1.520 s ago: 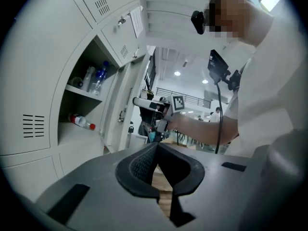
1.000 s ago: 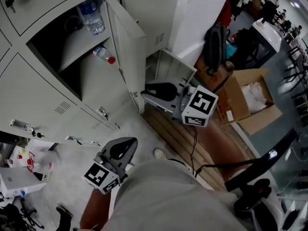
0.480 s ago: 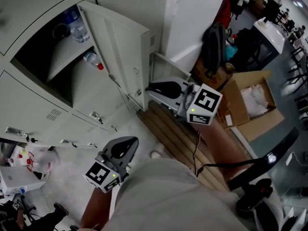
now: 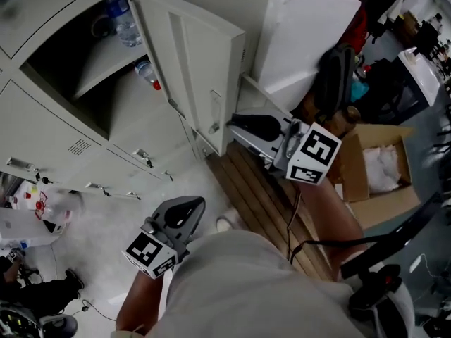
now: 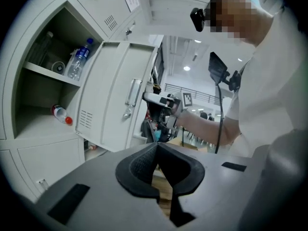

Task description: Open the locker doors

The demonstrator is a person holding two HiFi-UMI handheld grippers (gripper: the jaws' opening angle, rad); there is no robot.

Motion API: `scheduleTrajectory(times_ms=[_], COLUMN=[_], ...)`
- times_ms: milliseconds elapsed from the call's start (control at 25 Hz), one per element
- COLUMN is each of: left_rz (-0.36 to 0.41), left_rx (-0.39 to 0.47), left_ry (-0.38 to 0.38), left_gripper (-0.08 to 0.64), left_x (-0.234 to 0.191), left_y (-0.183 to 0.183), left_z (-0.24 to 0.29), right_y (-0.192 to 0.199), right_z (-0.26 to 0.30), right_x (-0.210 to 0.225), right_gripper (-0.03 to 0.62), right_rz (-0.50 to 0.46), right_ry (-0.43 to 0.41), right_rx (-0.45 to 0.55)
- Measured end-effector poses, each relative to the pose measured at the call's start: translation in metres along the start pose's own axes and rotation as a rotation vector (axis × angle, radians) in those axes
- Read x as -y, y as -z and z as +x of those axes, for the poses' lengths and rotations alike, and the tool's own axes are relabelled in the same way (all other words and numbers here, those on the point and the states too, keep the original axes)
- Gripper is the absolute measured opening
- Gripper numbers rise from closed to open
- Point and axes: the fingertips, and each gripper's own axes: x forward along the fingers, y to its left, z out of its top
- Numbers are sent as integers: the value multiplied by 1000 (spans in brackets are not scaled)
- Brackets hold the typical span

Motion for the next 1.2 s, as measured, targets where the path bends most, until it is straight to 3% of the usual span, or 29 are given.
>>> scheduleTrajectory(times_ms=[160,440,600,880,1200], left_rz=[-12,-51,-62,-67,-35], left_rx=[1,-9,4,50,127], left_ry=[-43,-117,-125,-94,-118], left_gripper=[11,11,11,11,11], left_x=[-1,-12,-20,-44,-75], left_y=[3,15,21,20,20], left_z=[-3,-31,-61,-149,-281], right_y=[0,-6,-20,-43,-17], right_z=[-1,-13,-4,89,232], right_x=[0,-1,-33,-133,-223], right_gripper=[52,52,48,43,44], right_rz=[-16,-47,-93,-197,-151], right_ry=[5,87,98,31,45], right_rx=[2,11,-2,20,-26])
